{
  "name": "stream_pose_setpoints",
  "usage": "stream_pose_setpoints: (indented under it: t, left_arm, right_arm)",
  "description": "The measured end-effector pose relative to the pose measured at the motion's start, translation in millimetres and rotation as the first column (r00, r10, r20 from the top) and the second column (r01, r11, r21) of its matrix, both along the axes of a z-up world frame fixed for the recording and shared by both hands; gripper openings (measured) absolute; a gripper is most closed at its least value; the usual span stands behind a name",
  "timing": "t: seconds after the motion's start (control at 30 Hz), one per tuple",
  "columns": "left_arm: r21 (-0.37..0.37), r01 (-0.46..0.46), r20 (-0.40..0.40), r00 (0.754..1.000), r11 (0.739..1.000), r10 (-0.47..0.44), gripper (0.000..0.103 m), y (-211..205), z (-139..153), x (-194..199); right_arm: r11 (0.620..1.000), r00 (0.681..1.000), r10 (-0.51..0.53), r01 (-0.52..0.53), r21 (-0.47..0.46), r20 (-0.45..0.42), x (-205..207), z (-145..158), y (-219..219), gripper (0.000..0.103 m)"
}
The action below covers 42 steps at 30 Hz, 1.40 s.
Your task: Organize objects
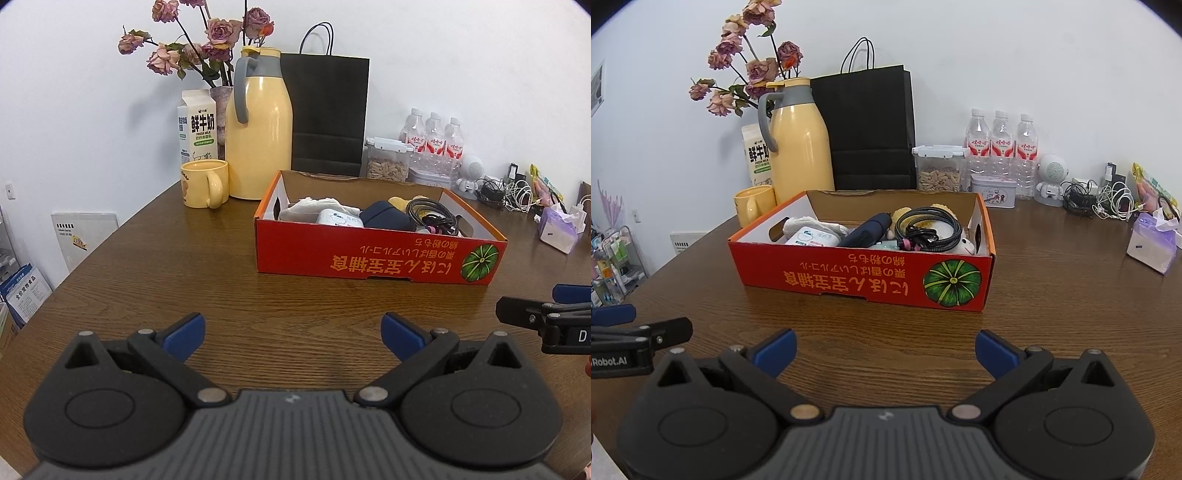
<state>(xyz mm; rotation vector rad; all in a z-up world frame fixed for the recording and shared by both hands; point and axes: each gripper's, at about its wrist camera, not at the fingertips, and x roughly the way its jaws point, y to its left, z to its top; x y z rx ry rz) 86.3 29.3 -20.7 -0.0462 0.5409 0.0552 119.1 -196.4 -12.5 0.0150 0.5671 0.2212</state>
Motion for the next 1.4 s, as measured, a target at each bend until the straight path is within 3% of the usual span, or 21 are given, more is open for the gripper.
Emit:
stream_pose_setpoints:
  t: [1.4]
  left_arm:
    - [-0.010, 0.008, -0.013, 1.000, 1.000, -0.008, 0.103, -1.2, -1.1, 0.6]
  right_arm:
    - [1.000, 1.000, 0.000, 0.000, -0.002, 0.002, 0.4, -0.2, -0.9, 0.103]
